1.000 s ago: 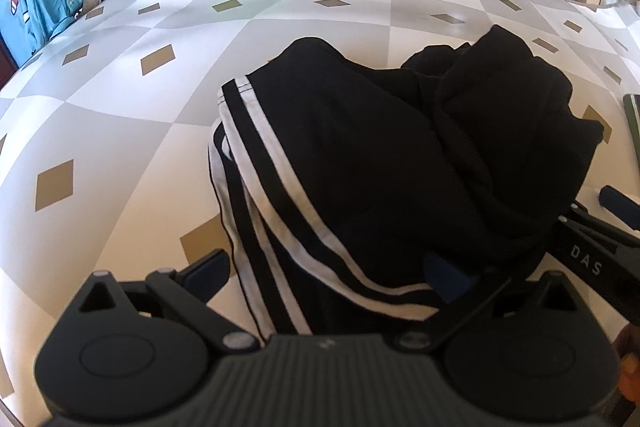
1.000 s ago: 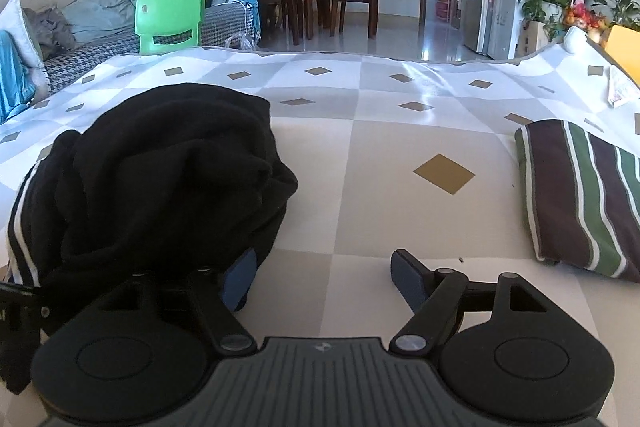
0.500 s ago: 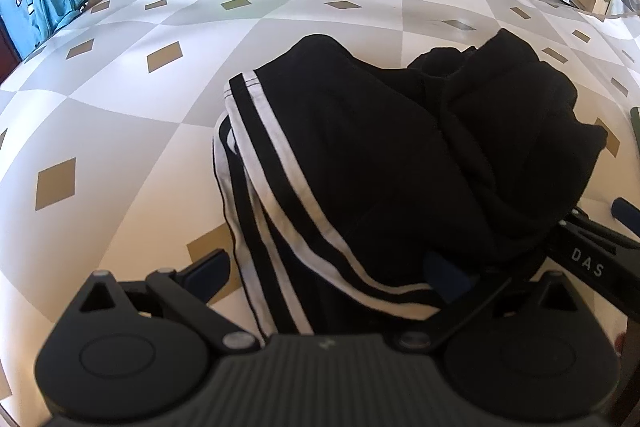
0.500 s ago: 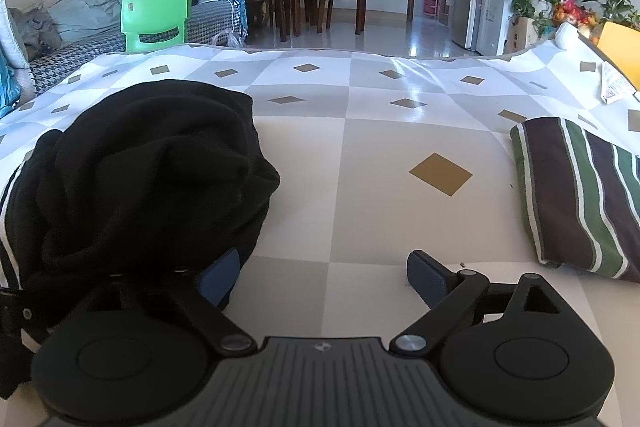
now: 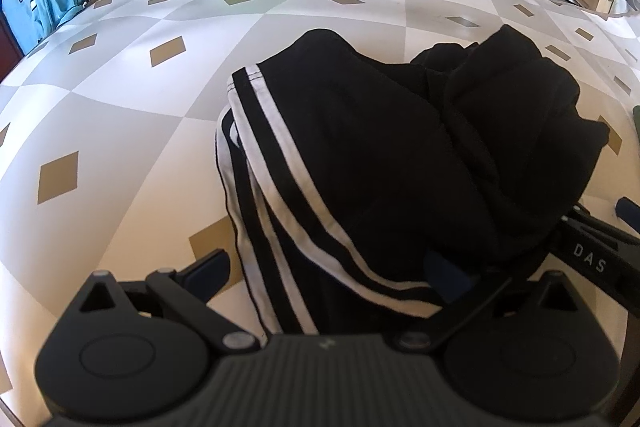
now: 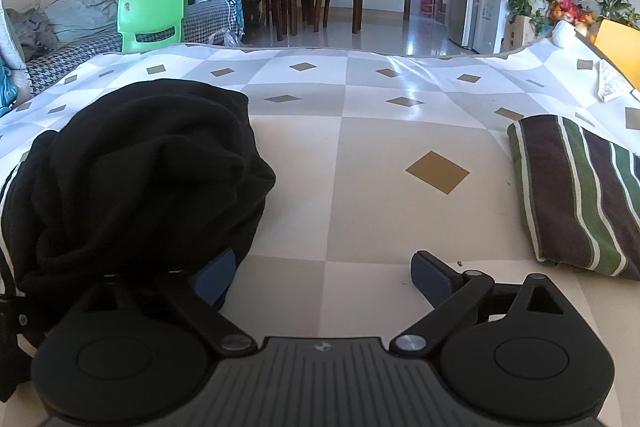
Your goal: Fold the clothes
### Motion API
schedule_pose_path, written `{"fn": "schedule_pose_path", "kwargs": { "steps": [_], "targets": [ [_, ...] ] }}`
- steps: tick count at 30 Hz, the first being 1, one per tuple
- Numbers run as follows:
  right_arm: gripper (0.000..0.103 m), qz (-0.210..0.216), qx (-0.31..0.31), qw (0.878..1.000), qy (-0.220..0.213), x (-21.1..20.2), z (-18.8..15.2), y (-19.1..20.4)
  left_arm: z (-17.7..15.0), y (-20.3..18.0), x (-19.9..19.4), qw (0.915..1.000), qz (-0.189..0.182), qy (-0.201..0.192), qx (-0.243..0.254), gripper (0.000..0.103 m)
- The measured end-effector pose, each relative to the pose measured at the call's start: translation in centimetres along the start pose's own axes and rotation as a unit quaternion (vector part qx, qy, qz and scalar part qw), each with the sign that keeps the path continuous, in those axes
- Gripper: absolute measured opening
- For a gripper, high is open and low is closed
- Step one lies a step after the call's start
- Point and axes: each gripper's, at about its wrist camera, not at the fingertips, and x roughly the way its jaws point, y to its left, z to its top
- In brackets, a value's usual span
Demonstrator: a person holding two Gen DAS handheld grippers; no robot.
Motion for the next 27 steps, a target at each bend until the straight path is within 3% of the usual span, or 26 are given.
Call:
{"fn": "schedule_pose_path", "kwargs": {
  "steps": [27],
  "targets": [
    [0.097,-0.002,0.002,1.000,0.002,0.01,-0.01,-0.10,0.23,-0.04,0.60,0.9999,-0.002,0.011,-0.012,0.103]
  ]
}}
